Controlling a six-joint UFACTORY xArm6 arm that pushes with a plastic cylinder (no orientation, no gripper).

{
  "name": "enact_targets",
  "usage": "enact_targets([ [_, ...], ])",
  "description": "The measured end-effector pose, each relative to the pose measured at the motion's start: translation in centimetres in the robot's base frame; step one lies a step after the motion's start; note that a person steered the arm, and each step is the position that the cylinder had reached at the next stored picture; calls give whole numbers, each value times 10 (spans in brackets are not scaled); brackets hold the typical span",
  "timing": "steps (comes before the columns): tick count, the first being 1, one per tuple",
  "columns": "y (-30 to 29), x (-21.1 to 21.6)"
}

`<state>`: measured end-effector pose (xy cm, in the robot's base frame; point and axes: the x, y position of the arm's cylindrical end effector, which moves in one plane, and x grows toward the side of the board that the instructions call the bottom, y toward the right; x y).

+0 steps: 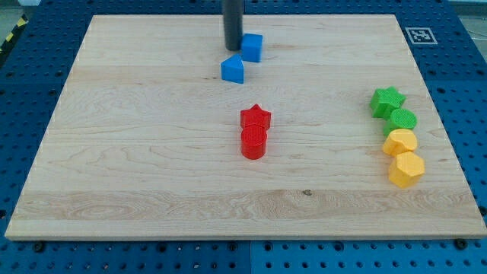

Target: Slide the blue cube to top left of the red star

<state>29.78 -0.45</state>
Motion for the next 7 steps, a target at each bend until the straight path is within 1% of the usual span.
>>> enact_targets([
  [1, 14, 21],
  [4, 15, 23],
  [6, 14, 45],
  [7, -8, 10],
])
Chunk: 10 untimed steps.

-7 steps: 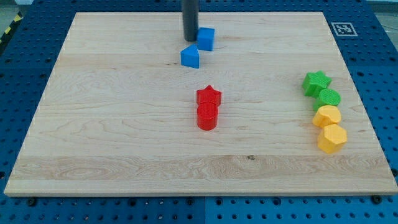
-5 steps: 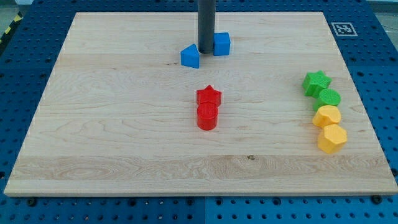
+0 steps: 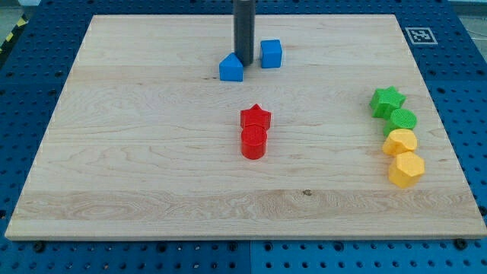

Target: Slide the blue cube to top left of the red star

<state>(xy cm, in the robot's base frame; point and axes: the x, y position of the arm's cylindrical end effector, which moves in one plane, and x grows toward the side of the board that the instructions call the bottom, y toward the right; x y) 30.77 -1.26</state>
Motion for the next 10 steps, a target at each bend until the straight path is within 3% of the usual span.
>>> enact_targets([
  [1, -4, -55],
  [2, 21, -79],
  [3, 54, -55],
  [5, 56, 47],
  [6, 57, 37],
  [7, 94, 18],
  [8, 129, 61],
  [9, 101, 100],
  [10, 48, 100],
])
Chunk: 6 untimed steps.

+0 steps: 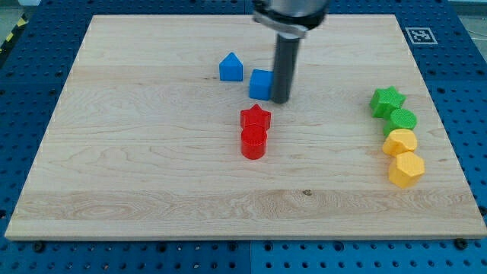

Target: Slide the blue cube to top left of the red star

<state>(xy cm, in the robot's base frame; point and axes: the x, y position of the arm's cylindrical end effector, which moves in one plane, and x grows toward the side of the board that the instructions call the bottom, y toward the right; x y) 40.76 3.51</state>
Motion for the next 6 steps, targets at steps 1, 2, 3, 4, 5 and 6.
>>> enact_targets([
  [1, 12, -7],
  [2, 37, -32],
  [3, 26, -60],
  [4, -5, -66],
  [5, -24, -56],
  [6, -24, -36],
])
